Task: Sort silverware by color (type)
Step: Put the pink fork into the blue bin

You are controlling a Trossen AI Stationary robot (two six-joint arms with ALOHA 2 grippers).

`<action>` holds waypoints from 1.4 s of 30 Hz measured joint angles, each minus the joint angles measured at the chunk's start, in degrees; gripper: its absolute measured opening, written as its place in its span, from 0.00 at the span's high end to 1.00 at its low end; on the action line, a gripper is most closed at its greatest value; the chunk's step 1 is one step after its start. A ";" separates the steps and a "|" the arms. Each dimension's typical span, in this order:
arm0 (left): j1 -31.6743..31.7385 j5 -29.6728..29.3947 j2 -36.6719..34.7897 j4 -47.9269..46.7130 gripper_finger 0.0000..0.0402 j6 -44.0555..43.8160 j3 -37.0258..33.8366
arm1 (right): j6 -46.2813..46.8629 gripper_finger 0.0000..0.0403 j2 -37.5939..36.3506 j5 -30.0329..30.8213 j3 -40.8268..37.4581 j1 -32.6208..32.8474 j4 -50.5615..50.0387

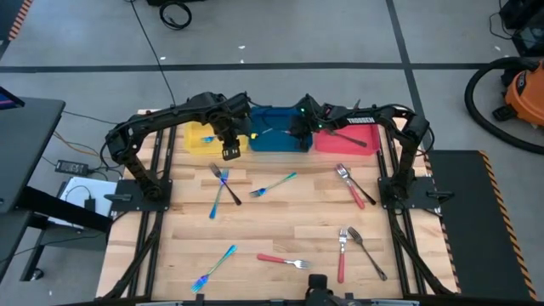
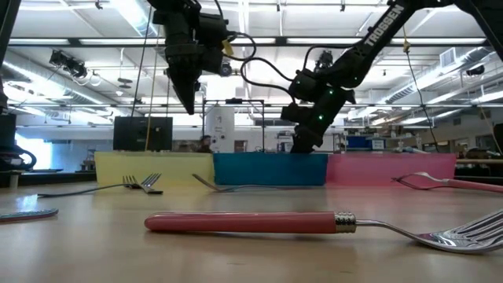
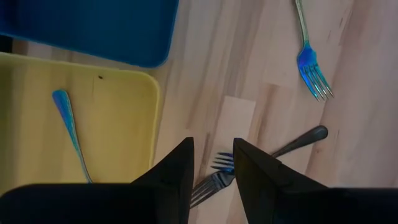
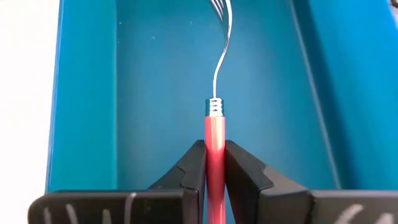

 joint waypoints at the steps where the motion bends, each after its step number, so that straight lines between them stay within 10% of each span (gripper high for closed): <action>1: 0.00 0.00 0.00 0.18 0.72 0.61 0.00 | -0.01 0.86 0.00 0.00 -0.16 -0.16 0.01; 24: 0.04 -0.06 0.17 1.56 0.72 1.07 0.00 | -0.21 0.78 -0.02 -1.13 -0.54 -0.23 2.94; 42: -6.97 0.04 0.20 3.46 0.72 -6.75 0.05 | 2.96 0.76 -9.37 9.53 1.58 5.22 -5.18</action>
